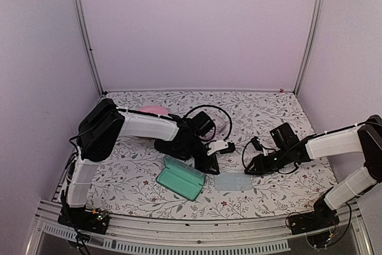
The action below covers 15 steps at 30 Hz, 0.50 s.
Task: Organize the sunglasses
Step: Pick up the folded cleaning cloth from the center of the board.
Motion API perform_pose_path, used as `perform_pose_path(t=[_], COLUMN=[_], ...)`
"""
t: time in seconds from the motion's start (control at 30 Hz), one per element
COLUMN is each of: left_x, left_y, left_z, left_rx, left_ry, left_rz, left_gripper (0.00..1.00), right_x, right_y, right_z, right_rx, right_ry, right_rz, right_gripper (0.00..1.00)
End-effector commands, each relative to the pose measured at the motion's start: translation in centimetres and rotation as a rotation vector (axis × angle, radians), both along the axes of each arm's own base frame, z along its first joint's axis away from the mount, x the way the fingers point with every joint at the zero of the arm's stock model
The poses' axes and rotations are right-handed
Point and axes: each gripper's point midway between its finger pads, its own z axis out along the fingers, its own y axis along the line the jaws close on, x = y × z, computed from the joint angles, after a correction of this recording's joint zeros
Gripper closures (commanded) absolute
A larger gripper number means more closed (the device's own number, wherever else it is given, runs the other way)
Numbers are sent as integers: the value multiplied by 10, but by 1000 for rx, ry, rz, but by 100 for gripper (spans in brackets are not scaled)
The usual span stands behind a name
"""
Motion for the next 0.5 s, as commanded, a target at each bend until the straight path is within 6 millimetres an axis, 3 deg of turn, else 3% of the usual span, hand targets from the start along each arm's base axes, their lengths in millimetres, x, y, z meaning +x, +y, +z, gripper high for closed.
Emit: perform_pose_path(t=[0.0,0.47], left_x=[-27,-32], left_y=[21,25], left_z=[-39,-40], left_rx=[142,162], left_ry=[78,99], left_rz=[-22,-26], left_gripper=[71,79], right_x=[-1,-3], right_y=[5,10], right_z=[0,1], right_rx=[28,59], right_ry=[10,13], right_rz=[33,53], right_gripper=[59,68])
